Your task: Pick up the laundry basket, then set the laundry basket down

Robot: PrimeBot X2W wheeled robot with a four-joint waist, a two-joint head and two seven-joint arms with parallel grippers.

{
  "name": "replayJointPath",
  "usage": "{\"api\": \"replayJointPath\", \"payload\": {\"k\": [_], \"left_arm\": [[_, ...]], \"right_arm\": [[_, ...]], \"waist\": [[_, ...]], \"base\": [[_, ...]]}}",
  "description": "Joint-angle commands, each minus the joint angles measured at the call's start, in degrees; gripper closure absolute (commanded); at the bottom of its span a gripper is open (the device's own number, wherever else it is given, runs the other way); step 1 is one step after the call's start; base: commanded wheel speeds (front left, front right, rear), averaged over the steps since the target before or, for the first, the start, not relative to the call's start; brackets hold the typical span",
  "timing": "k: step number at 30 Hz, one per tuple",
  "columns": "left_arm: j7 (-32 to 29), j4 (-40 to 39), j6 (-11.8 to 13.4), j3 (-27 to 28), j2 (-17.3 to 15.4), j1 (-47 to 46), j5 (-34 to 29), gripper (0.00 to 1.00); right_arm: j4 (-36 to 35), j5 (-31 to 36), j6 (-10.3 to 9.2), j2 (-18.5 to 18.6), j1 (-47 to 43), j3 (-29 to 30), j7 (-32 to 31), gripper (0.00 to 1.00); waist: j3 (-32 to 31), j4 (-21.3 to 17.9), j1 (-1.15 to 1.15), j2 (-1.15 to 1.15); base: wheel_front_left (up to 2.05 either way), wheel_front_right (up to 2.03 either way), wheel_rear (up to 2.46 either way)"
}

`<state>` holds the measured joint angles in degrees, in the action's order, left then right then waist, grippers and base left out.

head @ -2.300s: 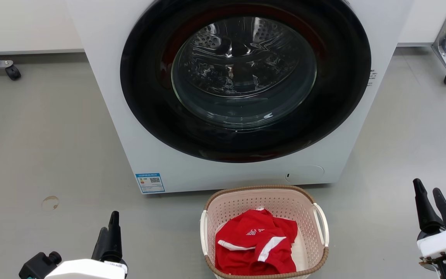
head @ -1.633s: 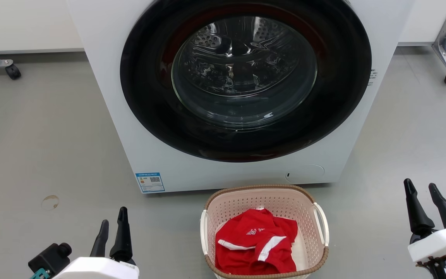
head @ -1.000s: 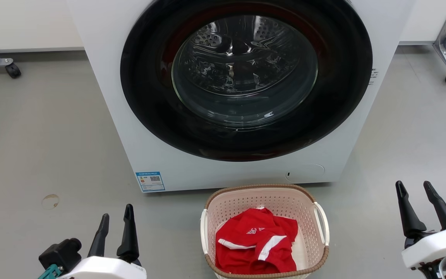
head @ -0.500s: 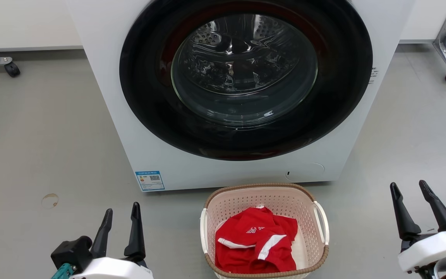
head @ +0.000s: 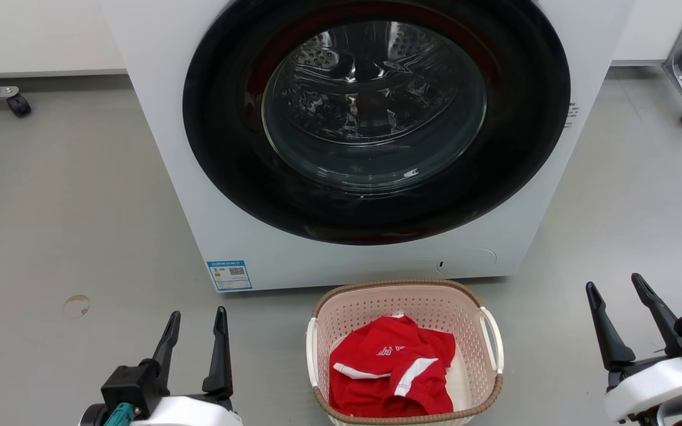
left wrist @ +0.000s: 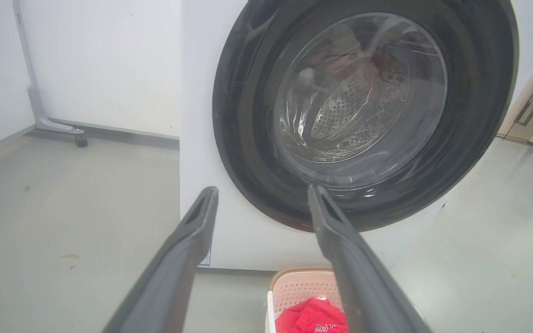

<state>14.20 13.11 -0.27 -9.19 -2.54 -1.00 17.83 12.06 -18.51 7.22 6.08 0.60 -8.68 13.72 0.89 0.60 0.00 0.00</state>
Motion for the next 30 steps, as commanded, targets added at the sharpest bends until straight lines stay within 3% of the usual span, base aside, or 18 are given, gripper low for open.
{"api": "replayJointPath", "payload": {"k": [1, 18, 30], "left_arm": [[0.8, -1.77, 0.56, 1.25, -0.33, -2.55, -1.52, 0.0], [0.8, -1.61, 0.36, 1.25, -0.33, -2.7, -1.21, 0.0], [0.8, -1.51, 2.21, -1.41, -0.33, -7.23, 0.16, 0.0]], "right_arm": [[-1.48, 1.65, 0.26, 1.35, 0.68, -1.3, 1.28, 0.0], [-1.52, 1.56, 0.26, 1.51, 0.79, -1.35, 1.28, 0.0], [-1.49, 1.63, 0.26, 1.7, 4.54, -0.58, 1.28, 0.0]], "waist": [[0.0, -0.02, 0.0, 0.0], [0.43, 0.02, 0.0, 0.0], [8.7, 0.69, 0.0, 0.0]], "base": [[0.0, 0.0, 0.0], [0.0, 0.0, 0.0], [0.0, 0.0, 0.0]]}}
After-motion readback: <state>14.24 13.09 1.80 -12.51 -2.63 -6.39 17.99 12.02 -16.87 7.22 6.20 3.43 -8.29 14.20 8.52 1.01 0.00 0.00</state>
